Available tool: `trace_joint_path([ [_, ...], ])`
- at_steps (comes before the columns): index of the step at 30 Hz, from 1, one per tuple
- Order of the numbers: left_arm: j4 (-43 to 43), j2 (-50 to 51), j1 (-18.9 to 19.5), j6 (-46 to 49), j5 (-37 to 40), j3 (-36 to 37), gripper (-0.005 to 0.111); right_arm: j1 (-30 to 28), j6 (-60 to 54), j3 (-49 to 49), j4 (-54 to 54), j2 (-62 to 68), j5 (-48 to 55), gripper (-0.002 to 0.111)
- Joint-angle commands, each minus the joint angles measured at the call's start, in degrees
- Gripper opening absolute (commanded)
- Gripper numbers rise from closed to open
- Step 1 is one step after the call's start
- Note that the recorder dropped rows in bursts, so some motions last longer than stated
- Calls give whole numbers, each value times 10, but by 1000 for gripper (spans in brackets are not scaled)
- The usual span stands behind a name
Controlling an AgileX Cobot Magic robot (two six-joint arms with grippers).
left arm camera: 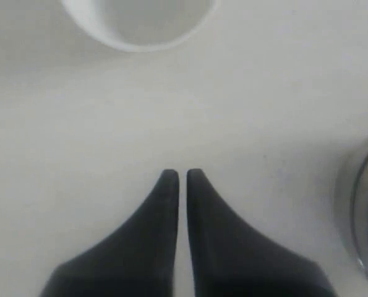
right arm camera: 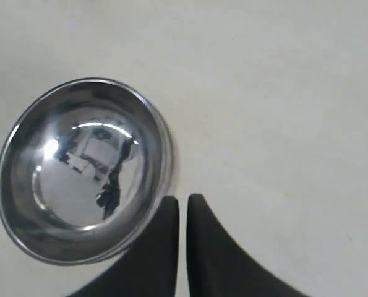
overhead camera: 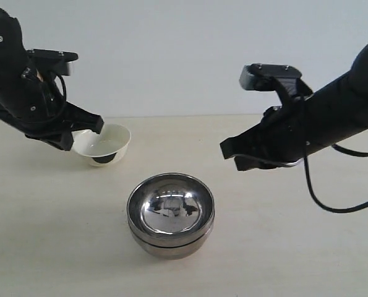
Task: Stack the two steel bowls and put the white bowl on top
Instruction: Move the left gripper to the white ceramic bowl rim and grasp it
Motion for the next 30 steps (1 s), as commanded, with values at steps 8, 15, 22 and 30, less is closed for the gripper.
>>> trace_joint_path([
  [8,-16,62,67,16,-145,-9,22,-44,39,-7,-64,-33,5,48],
  [15,-36,143,86,16,-126,-92,59,-44,41,-20,-66,-33,-1,48],
  [22,-46,222,98,16,-92,-194,59,-44,41,-20,-77,-33,0,48],
  [30,-112,291,98,57,-71,-265,56,-44,39,-20,-77,-33,8,48],
])
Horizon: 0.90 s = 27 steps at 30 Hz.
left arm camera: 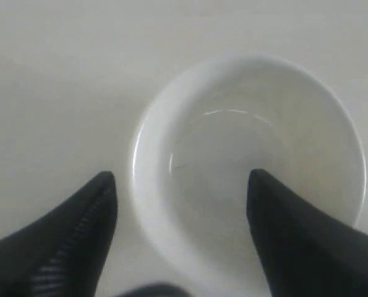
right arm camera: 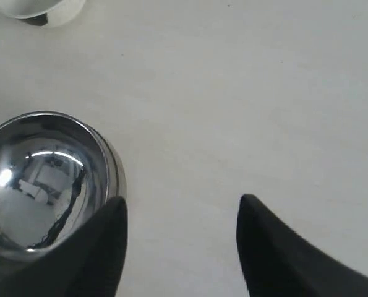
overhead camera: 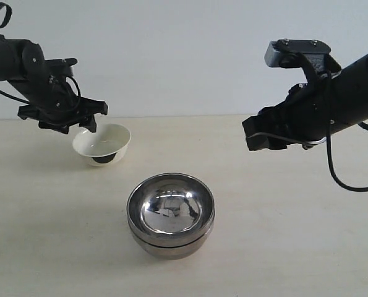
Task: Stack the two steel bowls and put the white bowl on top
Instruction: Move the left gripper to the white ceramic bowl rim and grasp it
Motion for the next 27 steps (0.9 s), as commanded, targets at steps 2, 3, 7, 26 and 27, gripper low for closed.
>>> trace_joint_path([
  [2,-27,46,1,11,23,-32,56,-2,-4,-2,-5,-6,12,47],
  [3,-27,52,1,11,28,-39,56,-2,-4,-2,-5,-6,13,47],
  [7,-27,65,8,11,30,-44,56,-1,-5,-2,-5,-6,14,47],
  [26,-75,22,17,80,88,-95,56,-1,-7,-2,-5,-4,-1,47],
  [27,-72,15,25,73,92,-96,56,-1,-7,-2,-5,-1,-1,47],
])
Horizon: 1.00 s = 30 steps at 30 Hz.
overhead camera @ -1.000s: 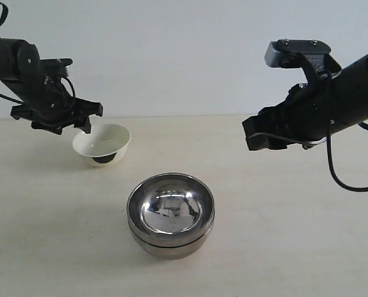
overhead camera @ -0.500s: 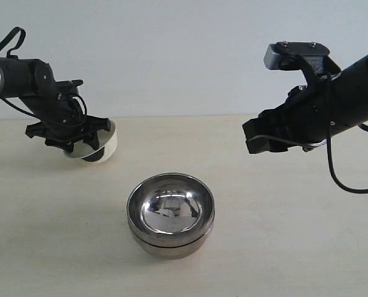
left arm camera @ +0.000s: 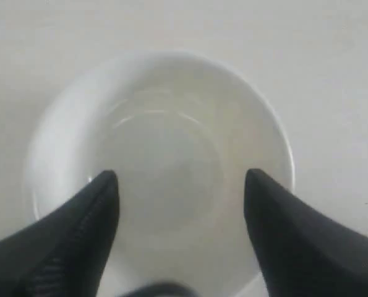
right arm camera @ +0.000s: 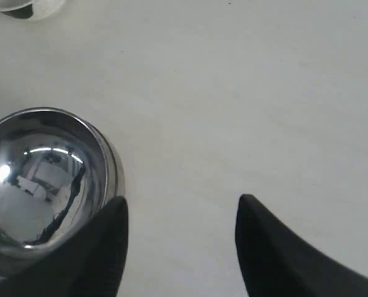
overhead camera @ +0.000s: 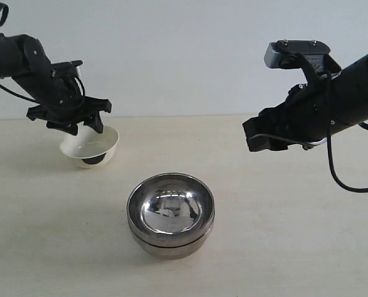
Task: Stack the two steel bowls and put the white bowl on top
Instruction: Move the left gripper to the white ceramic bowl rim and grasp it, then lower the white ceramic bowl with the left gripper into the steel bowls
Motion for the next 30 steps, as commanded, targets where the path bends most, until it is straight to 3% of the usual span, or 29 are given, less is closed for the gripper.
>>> trace_joint_path([
  [1,19,-34,19,-12,21,-13,56,-1,-5,-2,-1,3,-5,47],
  [5,74,-30,41,-47,29,-8,56,-1,-5,-2,-1,10,-4,47],
  [25,52,43,43,-42,4,-8,56,-1,-10,-2,-1,10,-5,47],
  [30,13,63,43,-14,3,-8,56,-1,-10,-2,-1,10,-5,47],
])
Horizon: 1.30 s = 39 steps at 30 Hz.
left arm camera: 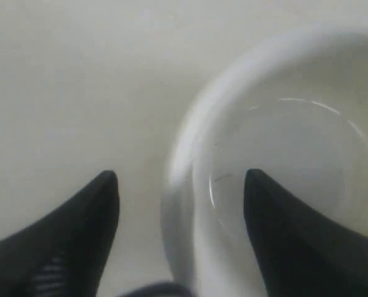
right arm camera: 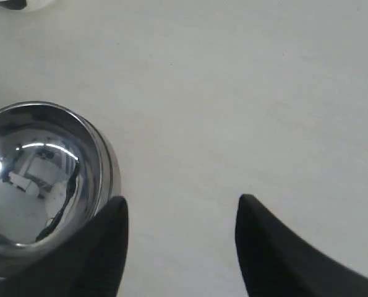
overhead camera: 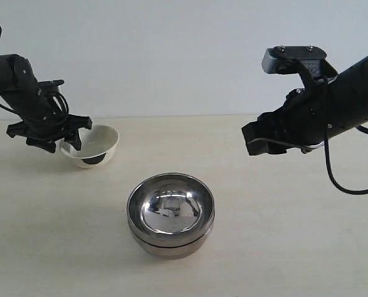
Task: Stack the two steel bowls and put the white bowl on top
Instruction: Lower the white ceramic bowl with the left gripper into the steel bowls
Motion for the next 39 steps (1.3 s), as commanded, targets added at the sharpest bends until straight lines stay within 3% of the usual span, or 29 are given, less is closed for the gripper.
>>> trace_joint_path([
  [1,-68,18,-1,49,-5,1,54,-1,-3,-2,-1,0,-3,47],
  [2,-85,20,-1,59,-3,1,50,-1,-3,-2,-1,0,-3,47],
  [3,-101,20,-1,66,-3,1,35,-1,-3,-2,-1,0,-3,47],
  [6,-101,20,-1,73,-2,1,8,-1,-3,-2,-1,0,-1,47],
  [7,-101,20,-1,87,3,1,4,-1,-3,-2,-1,0,-1,47],
  [16,-70,-64,2,115,162,-13,4,-1,6,-2,4,0,6,47],
  [20,-170,-154,2,158,194,37,4,-5,26,-2,-3,0,8,47],
  [24,-237,-202,-8,206,209,93,4,-48,50,-2,-14,-1,40,47],
  [28,-242,-244,-57,205,189,178,4,-113,63,-1,-14,-16,84,32],
  [32,-230,-250,-116,205,164,217,4,-138,61,-1,-16,-44,127,3],
  [39,-234,-250,-184,189,118,219,4,-138,86,-1,-86,-104,163,0],
])
